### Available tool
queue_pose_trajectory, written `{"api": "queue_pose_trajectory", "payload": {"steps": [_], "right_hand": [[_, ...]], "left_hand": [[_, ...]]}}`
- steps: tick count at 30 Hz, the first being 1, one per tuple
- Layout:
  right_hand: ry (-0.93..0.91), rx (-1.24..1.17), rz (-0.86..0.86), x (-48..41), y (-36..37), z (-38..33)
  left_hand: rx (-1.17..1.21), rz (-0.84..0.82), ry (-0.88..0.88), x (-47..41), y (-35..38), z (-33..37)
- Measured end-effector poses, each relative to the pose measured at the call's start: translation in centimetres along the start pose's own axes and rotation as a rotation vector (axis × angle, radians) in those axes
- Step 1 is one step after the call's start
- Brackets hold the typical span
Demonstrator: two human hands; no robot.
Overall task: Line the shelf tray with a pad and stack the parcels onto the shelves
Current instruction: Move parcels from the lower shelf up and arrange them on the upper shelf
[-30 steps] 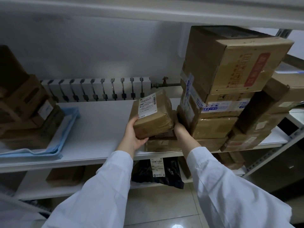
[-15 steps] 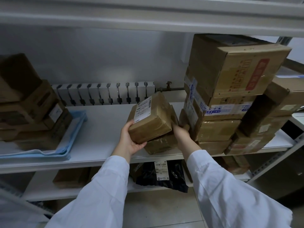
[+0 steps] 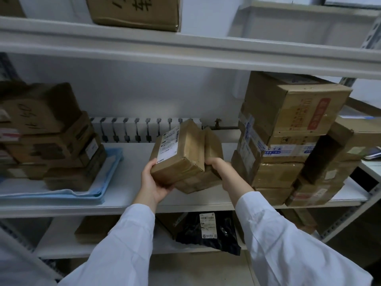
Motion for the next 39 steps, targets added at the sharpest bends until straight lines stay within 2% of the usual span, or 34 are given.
{"api": "queue_pose_trajectory", "payload": {"steps": [8,11,16,21,26,33,39], "right_hand": [[-0.085,0.112,-0.193,6.9,1.3,-1.7],[-0.108,0.087,-0.227,8.0,2.3,-2.0],[-0.119,0.042,-0.254,9.6,3.9,-1.8],[-0.135,0.001,-0.306,10.9,5.4,-2.0],[-0.186,-0.053,-0.308,11.2,5.7,-2.9],[-0.182,-0.222,-0.29,12.1,4.2,-3.4],[-0.282,-0.134,-0.186,10.9,1.4,-4.7]], "left_hand": [[-0.002,-0.1,0.104,3.1,-2.4,3.7],[-0.129,-0.145,0.147,4.1,-2.9,5.4],[-0.465,-0.128,0.201,5.3,-4.6,8.2],[-0.52,-0.183,0.169,7.0,-5.7,10.3],[-0.547,-0.293,0.109,8.5,-5.5,12.1],[-0.717,-0.401,0.126,11.2,-2.5,11.7],[-0.857,-0.497,0.122,13.9,0.1,10.1]]}}
Point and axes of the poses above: each hand's wrist, its own x-axis away from the middle knuckle, its own y-axis out of the palm, z = x × y, the point moved 3 cm from there along -x, towards the middle knuckle, and after that the axes turned 7 degrees about x, right-handed, at the moved point
